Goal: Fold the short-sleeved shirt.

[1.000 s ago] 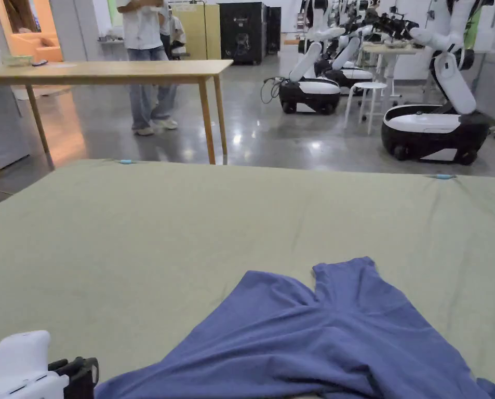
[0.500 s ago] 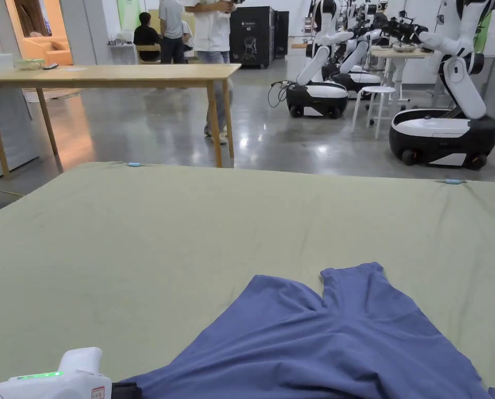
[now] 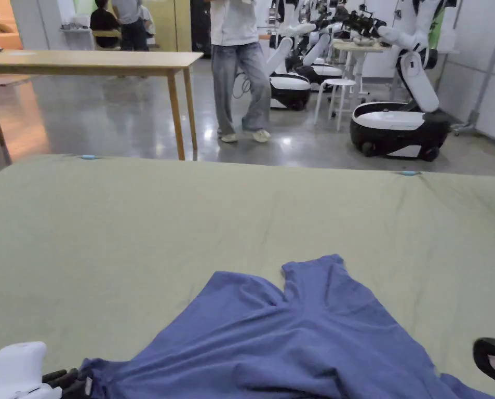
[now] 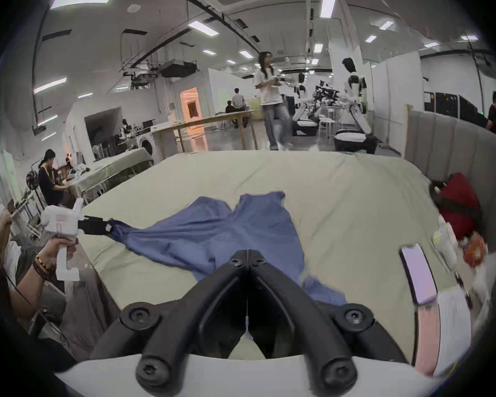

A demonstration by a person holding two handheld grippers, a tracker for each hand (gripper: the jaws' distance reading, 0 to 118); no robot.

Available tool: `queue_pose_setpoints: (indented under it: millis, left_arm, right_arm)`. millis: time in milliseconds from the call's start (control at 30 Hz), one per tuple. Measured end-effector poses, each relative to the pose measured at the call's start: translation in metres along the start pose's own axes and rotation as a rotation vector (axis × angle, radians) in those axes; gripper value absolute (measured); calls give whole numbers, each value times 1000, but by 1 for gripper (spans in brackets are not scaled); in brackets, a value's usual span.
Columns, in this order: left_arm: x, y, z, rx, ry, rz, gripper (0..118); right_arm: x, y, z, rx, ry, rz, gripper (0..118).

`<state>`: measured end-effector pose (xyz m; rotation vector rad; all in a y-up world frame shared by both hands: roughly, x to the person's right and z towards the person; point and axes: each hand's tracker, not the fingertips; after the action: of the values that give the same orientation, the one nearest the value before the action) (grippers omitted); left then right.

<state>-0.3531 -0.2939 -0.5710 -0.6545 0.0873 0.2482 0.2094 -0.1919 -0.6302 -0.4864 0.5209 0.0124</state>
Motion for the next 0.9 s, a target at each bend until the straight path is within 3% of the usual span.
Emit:
queue_pose_setpoints:
  millis: [100,133,167,200,233,267,333,433,667,733,767,800,867,900]
  left_arm:
    - [3,3,6,28,-54,1,0]
    - [3,2,7,33,-87,9,0]
    - [7,2,10,38,-108,13,0]
    - [9,1,11,43,-118,11,0]
    - [11,-1,14,48,-120,5,0]
    - [13,-2,15,48,-124,-3,0]
    - [15,0,17,47,-122,-12,0]
    - [14,3,18,38,-113,7,0]
    - [14,10,17,38,-101,20,0]
    - [14,12,15,38,-102,18,0]
    - [15,12,15,40,-100,19,0]
    - [15,12,15,42,-100,24,0]
    - [16,12,12,38,-105,33,1]
    - [17,12,11,36,-106,34,1]
  right_arm:
    - [30,32,-66,-40,105,-30,1]
    - [42,41,-93,-64,143,-40,12]
    - [53,47,-118,-88,190,-58,37]
    - [63,52,-139,-141,229,-65,86]
    - [73,55,-167,-180,214,-72,113]
    - [81,58,-195,-246,198,-55,118]
    - [96,58,-231,-299,186,-9,118]
    - [103,50,-268,-416,83,66,117]
    - [107,18,-313,-533,40,97,102]
    - [102,11,-316,-552,38,89,82]
    - [93,5,-315,-541,5,133,81]
    - [88,5,-310,-509,-2,160,74]
    - [84,6,-301,-507,42,143,50]
    - [82,4,-301,-503,51,146,27]
